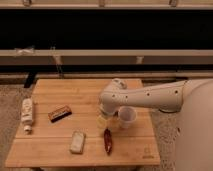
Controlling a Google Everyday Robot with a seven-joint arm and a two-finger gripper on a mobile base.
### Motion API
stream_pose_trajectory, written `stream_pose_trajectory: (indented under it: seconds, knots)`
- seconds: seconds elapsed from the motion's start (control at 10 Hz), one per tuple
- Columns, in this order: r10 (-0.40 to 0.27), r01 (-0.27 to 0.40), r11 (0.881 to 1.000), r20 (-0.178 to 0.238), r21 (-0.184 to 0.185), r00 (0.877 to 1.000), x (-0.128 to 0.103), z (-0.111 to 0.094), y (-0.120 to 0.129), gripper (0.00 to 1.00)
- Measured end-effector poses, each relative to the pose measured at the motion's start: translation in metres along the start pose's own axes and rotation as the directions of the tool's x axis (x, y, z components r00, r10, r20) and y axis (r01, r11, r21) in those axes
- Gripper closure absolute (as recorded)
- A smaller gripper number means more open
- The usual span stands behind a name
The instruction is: Drag the pepper across the table
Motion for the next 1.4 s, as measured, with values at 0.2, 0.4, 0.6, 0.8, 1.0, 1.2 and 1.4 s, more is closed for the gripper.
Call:
stream_pose_trajectory:
  seconds: [0.2, 0.4, 0.6, 0.8, 1.0, 1.2, 1.4]
  knots:
    - [0.036, -0.036, 0.999, 0.010, 0.006, 0.999, -0.004, 0.008, 0.003, 0.20]
    - [0.080, -0.080, 0.997, 0.007, 0.001, 0.997, -0.013, 0.015, 0.004, 0.20]
    - [0.120, -0.121, 0.993, -0.022, -0.019, 0.993, -0.031, 0.015, 0.005, 0.20]
    - [0.138, -0.141, 0.989, -0.059, -0.043, 0.989, -0.040, 0.012, 0.002, 0.20]
    - [0.144, -0.148, 0.988, -0.077, -0.054, 0.987, -0.046, 0.012, -0.004, 0.20]
    - [0.138, -0.145, 0.987, -0.107, -0.063, 0.985, -0.047, 0.010, -0.009, 0.20]
    - [0.123, -0.137, 0.987, -0.152, -0.082, 0.981, -0.044, -0.008, -0.009, 0.20]
